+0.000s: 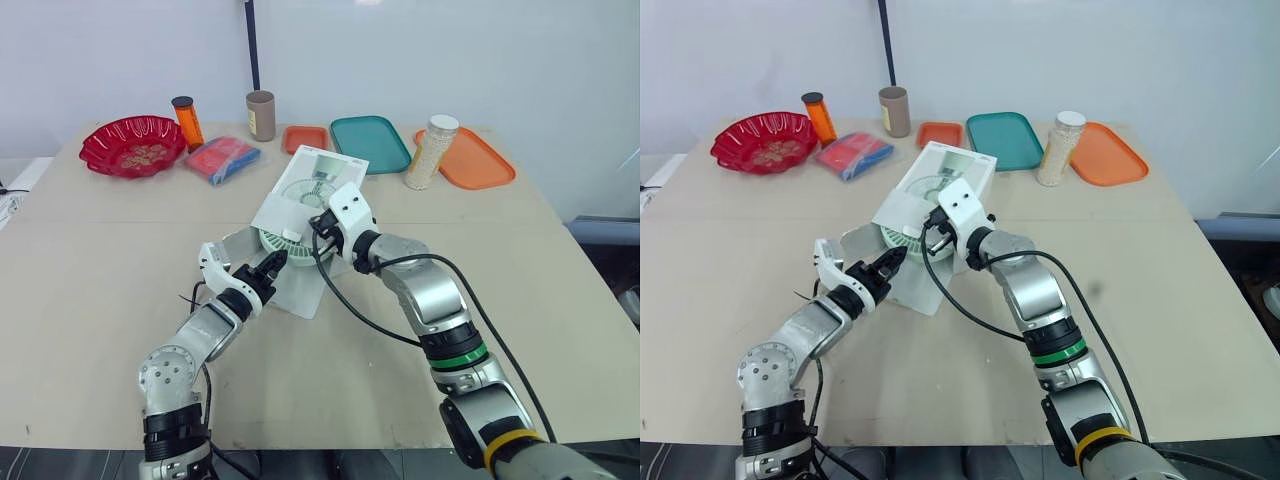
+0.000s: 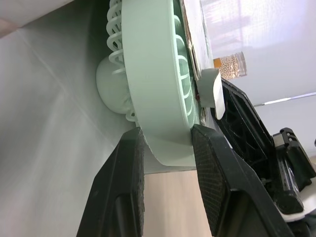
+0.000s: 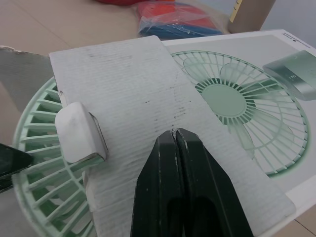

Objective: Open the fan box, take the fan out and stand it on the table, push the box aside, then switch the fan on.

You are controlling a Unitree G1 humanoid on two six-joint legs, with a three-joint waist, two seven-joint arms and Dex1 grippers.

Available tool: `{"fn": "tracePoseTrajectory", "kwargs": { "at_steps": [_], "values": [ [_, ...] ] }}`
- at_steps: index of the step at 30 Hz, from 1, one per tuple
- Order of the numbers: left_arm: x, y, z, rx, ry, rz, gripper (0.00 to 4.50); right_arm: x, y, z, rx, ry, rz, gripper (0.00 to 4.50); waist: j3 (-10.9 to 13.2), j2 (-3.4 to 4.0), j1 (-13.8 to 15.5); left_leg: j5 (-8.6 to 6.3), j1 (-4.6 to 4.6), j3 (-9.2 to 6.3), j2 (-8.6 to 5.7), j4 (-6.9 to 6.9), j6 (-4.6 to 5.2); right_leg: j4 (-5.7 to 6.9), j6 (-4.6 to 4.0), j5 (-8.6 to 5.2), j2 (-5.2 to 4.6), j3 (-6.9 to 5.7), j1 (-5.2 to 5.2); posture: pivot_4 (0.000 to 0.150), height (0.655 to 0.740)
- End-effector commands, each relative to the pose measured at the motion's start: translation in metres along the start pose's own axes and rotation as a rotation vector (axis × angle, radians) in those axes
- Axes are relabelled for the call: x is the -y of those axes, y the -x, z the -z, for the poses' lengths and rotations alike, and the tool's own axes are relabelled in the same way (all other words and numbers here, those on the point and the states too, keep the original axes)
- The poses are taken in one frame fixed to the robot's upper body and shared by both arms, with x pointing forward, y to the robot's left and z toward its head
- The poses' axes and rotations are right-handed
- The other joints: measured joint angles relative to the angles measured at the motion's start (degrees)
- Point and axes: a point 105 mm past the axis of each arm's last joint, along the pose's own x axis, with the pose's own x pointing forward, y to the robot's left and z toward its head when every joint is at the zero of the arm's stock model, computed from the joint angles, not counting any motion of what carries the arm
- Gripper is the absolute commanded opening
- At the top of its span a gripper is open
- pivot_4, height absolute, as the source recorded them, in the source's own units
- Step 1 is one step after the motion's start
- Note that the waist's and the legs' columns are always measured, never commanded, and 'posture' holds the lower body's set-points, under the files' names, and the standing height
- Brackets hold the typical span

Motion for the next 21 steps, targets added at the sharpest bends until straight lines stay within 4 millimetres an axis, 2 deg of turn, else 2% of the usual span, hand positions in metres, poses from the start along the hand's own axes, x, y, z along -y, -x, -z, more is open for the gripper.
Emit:
{"fn": "tracePoseTrajectory", "kwargs": {
  "at_steps": [1,21],
  "values": [
    [-0.005,0.014,0.006,-0.05,-0.022,-0.041,1.05,0.005,0.001,0.018,-0.072,-0.025,0.025,0.0,0.0,0.0,0.0,0.0,0.0,0.0,0.01,-0.01,0.0,0.0,0.0,0.0,0.01,0.0,0.0,0.15,0.74],
    [-0.007,0.055,0.023,-0.173,-0.031,-0.07,1.05,0.002,0.001,0.02,-0.078,-0.006,0.0,0.0,-0.03,-0.02,0.04,0.0,0.03,0.0,0.01,-0.11,-0.02,-0.14,-0.03,0.01,0.0,0.0,0.03,0.15,0.74]
  ]
}}
